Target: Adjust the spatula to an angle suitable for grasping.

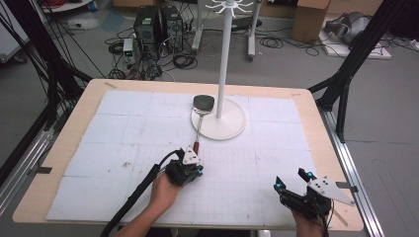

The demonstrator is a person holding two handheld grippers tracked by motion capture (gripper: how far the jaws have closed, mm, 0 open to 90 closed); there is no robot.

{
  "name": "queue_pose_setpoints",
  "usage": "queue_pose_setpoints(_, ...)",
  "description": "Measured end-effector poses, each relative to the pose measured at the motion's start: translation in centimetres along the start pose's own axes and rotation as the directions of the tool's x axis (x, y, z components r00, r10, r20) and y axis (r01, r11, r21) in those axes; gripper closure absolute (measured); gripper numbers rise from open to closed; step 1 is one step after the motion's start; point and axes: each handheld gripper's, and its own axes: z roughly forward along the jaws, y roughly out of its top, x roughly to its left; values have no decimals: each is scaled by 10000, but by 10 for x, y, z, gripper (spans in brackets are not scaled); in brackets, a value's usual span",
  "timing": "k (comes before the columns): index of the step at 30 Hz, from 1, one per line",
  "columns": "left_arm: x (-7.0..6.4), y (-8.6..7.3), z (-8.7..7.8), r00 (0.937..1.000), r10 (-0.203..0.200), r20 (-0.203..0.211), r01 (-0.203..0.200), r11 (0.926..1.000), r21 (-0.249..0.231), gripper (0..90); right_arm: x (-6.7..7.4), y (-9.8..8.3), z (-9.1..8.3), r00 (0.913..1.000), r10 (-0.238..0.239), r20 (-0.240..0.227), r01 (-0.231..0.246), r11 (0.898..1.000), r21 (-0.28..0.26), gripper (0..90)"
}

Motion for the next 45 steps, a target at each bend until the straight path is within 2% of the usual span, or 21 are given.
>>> queue_pose_setpoints(4,6,-3,-4,9999,-75,-136,76,10000,65,896,0,0,0,10000,30,-14,-30,10000,14,172)
queue_pose_setpoints(7,14,-6,-7,9992,-274,-281,276,9996,69,896,0,0,-1,10000,11,-13,-11,10000,-16,172)
queue_pose_setpoints(11,27,-10,-14,9962,-747,-442,741,9971,-152,896,-1,0,-1,10000,19,18,-19,10000,-28,172)
queue_pose_setpoints(15,35,-14,-18,9936,-976,-574,964,9950,-245,895,0,0,-1,10000,77,-1,-77,10000,13,172)
queue_pose_setpoints(19,39,-15,-20,9929,-985,-669,970,9950,-244,896,0,0,0,10000,3,-13,-3,10000,-20,172)
queue_pose_setpoints(23,44,-17,-21,9922,-782,-967,786,9969,6,896,0,0,-1,10000,63,-4,-63,10000,18,172)
queue_pose_setpoints(26,50,-21,-23,9891,-987,-1090,994,9950,16,896,-1,-1,-1,10000,26,10,-26,10000,-41,172)
queue_pose_setpoints(31,61,-25,-28,9851,-1045,-1366,1070,9942,113,895,-1,-1,-2,9999,110,33,-110,9999,7,172)
queue_pose_setpoints(33,66,-26,-30,9823,-1217,-1427,1241,9922,83,895,-1,-1,-2,9999,116,23,-116,9999,10,172)
queue_pose_setpoints(35,70,-25,-35,9803,-1399,-1397,1378,9902,-247,895,-1,-1,-2,9999,114,35,-115,9999,19,172)
queue_pose_setpoints(36,71,-23,-37,9800,-1431,-1380,1365,9891,-562,892,-1,-1,-2,9999,125,43,-125,9999,26,172)
queue_pose_setpoints(38,75,-17,-42,9742,-1690,-1496,1514,9809,-1225,780,-1,-1,-2,9999,117,48,-117,9999,31,172)
queue_pose_setpoints(40,83,-10,-43,9726,-1799,-1475,1586,9766,-1454,672,-1,-2,-2,9998,181,51,-181,9998,26,172)
queue_pose_setpoints(42,91,-6,-43,9632,-2402,-1206,2130,9559,-2022,568,-2,-2,-2,9998,188,59,-189,9998,22,172)
queue_pose_setpoints(43,96,-3,-42,9581,-2657,-1067,2417,9503,-1964,522,-2,-2,-2,9998,211,55,-211,9998,13,172)
queue_pose_setpoints(45,104,4,-39,9547,-2874,-769,2676,9426,-1998,485,-2,-2,-2,9998,180,49,-180,9998,-4,172)
